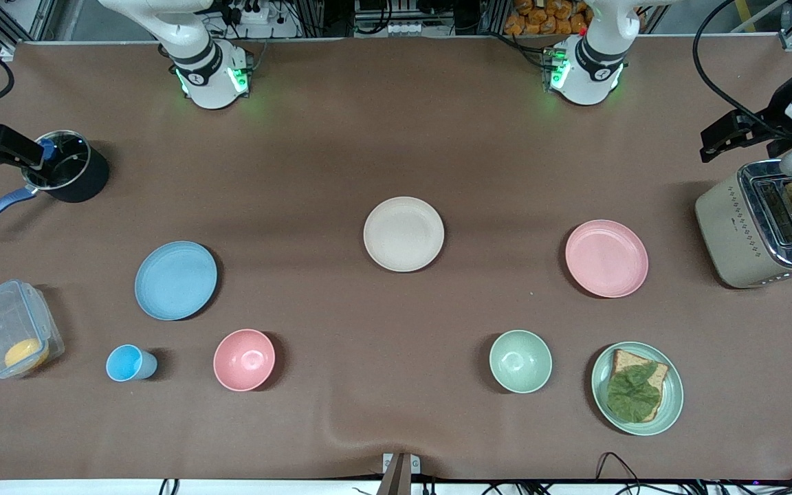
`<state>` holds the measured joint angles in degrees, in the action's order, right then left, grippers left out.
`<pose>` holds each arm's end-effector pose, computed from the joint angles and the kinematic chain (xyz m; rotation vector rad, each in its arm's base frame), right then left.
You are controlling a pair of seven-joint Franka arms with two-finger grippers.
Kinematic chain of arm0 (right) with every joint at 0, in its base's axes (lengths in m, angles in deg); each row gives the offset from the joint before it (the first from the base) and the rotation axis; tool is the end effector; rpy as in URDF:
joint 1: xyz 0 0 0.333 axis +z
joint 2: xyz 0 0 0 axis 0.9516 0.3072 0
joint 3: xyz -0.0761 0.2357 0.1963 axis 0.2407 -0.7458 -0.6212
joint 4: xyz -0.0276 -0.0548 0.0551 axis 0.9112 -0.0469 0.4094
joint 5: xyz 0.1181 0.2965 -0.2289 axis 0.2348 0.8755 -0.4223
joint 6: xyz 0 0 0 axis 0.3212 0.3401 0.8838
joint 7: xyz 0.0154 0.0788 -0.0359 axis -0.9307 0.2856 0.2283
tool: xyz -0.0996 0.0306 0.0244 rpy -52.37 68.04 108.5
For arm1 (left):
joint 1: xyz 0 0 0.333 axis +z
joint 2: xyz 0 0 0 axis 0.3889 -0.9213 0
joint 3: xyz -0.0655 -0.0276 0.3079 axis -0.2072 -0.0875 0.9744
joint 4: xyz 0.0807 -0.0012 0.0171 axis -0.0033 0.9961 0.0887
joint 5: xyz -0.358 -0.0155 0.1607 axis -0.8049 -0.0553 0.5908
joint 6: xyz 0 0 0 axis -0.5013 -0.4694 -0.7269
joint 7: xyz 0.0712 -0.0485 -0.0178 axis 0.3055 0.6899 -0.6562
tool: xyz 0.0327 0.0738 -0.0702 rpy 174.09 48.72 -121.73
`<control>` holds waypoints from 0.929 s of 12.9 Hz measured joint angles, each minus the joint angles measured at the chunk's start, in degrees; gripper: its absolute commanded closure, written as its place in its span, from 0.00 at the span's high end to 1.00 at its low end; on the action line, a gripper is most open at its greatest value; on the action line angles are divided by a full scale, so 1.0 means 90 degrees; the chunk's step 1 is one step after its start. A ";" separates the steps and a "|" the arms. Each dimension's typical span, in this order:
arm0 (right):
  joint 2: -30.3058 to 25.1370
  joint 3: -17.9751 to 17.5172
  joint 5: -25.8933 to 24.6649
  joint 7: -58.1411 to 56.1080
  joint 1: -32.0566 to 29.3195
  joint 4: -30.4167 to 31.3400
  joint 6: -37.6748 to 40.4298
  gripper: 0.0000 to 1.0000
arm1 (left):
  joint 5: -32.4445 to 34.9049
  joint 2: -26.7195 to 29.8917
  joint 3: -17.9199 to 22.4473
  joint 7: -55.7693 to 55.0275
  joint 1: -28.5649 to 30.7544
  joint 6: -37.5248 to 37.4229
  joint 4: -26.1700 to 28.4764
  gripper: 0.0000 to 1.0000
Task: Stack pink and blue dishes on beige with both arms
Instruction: 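Reach the left gripper to the pink plate while the right gripper reaches blue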
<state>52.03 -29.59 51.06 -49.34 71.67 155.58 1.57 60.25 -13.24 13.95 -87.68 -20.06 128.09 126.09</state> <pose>0.5473 -0.0208 0.6524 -3.1283 0.0118 0.0217 0.5351 -0.0554 0.6531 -3.0910 -0.0517 0.1100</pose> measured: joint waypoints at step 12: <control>0.0105 0.0001 -0.0002 0.0000 -0.0002 0.0036 -0.0195 1.00 | 0.0000 -0.0854 0.0185 0.0000 0.0038 0.0229 0.0401 1.00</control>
<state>52.98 -29.59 51.04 -49.34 71.65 155.91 -0.18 60.25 -20.92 15.62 -87.68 -19.72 130.15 129.70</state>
